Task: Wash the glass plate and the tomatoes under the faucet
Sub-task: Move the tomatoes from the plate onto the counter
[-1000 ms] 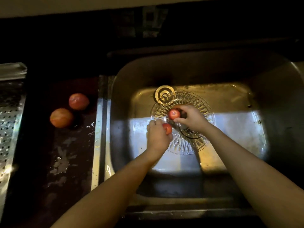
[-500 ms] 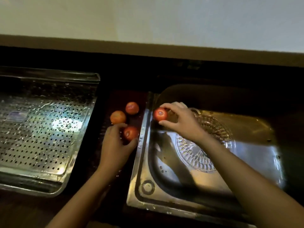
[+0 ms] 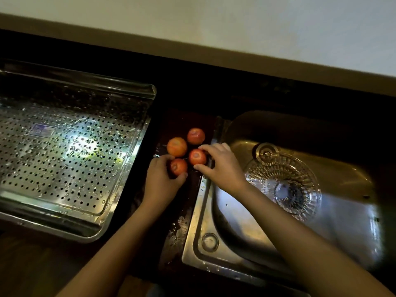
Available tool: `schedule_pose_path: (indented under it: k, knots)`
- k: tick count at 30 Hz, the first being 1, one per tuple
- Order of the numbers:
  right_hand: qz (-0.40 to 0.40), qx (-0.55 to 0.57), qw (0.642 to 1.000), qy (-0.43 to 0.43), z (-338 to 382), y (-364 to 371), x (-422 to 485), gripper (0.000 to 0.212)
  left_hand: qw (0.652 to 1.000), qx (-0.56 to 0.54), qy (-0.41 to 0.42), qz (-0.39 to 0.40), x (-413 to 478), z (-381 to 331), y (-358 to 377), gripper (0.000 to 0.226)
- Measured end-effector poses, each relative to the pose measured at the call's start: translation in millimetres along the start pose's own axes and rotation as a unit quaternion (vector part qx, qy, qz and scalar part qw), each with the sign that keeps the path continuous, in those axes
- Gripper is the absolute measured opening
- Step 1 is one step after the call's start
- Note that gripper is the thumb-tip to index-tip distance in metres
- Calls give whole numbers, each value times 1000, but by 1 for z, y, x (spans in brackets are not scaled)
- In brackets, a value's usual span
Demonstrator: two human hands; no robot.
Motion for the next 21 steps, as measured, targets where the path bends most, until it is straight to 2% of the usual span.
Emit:
schedule_pose_path:
  k: [7, 10, 13, 16, 18, 21]
  knots:
    - [-28, 3, 1000, -9, 3, -1, -3, 51, 1000, -15, -8, 23, 0, 1, 2, 59]
    - [-23, 19, 999, -9, 3, -2, -2, 57, 1000, -7, 3, 19, -2, -1, -3, 60]
    - [-24, 49, 998, 2, -3, -7, -9, 60, 999, 25, 43, -14, -9, -18, -18, 54]
    - [-33, 72, 996, 29, -24, -20, -26, 52, 995, 15, 97, -27, -21, -53, -26, 47]
    - [-38, 88, 993, 64, -49, -29, -45, 48, 987, 8, 159, -11, -30, -87, -17, 43]
    - [-27, 102, 983, 150, -106, -35, -82, 46, 975, -25, 212, 67, -35, -130, 27, 42]
Point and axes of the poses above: each hand's wrist, its own x-axis towards the middle knuckle, its own y-axis out of the palm, z = x × y, the point moved 10 cm from there along x, towards the middle knuckle, and after that the axes turned 2 degrees about -y, right-handed, at the moved point
